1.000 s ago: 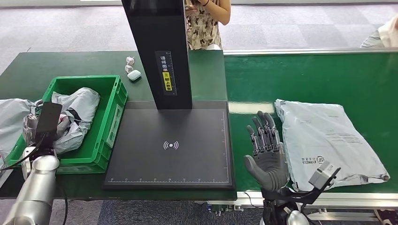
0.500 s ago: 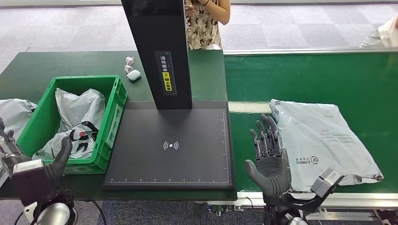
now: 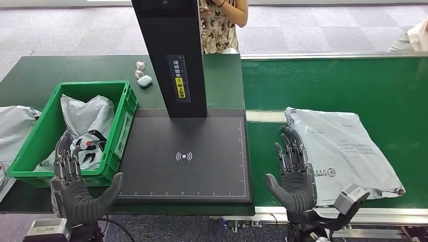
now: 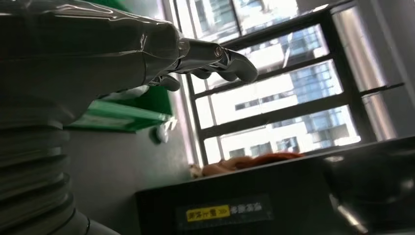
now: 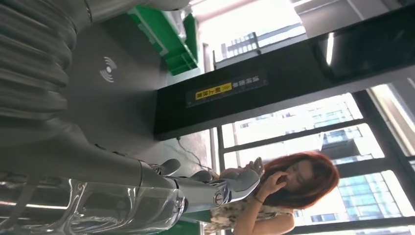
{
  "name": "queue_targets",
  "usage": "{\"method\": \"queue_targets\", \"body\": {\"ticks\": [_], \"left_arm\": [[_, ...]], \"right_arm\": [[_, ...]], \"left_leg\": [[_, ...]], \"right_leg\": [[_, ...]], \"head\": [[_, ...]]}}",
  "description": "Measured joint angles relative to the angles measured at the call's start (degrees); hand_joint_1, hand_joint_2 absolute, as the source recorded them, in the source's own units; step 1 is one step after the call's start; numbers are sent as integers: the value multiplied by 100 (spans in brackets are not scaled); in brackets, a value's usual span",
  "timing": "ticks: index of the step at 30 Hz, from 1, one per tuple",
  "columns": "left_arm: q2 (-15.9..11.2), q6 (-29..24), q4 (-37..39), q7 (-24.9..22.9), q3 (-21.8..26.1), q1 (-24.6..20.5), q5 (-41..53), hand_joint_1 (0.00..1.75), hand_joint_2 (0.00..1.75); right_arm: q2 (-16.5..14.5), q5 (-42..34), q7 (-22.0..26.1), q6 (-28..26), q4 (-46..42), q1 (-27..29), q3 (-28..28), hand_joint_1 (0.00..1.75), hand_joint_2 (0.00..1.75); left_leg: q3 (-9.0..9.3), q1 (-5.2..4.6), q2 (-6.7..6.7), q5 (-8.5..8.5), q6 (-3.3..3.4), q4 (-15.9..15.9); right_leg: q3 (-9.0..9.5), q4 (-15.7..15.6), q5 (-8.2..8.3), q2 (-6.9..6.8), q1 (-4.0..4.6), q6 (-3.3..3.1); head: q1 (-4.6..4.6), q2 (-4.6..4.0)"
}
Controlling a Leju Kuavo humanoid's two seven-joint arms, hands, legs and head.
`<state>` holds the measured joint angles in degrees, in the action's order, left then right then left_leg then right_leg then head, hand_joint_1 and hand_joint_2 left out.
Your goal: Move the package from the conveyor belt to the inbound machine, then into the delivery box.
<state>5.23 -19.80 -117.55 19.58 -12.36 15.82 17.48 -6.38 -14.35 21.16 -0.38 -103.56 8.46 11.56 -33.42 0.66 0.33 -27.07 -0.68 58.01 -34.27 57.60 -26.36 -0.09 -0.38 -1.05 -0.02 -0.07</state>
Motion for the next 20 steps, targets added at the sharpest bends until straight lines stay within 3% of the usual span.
{"method": "queue_targets", "body": {"ticks": [6, 14, 20], "left_arm": [[-55, 818, 205, -503, -375, 96, -13, 0, 175], [-145, 1346, 812, -654, -783, -183, 93, 0, 175], [-145, 1413, 969, -682, -855, -320, 103, 0, 175]], "right_arm": [[13, 366, -109, 222, 113, 79, -84, 0, 175], [19, 881, -226, 222, 61, 388, -94, 0, 175], [19, 932, -239, 213, -13, 512, -101, 0, 175]], "left_leg": [[-1, -2, -1, -1, 1, 0], [-1, -1, -1, -2, 2, 0], [0, -1, 0, -2, 2, 0]], "right_leg": [[-1, -1, -2, -1, 0, 2], [-1, -1, -2, 0, 0, 2], [-1, -1, -1, 1, 0, 2]], "head": [[0, 0], [-1, 0], [-1, 0]]}}
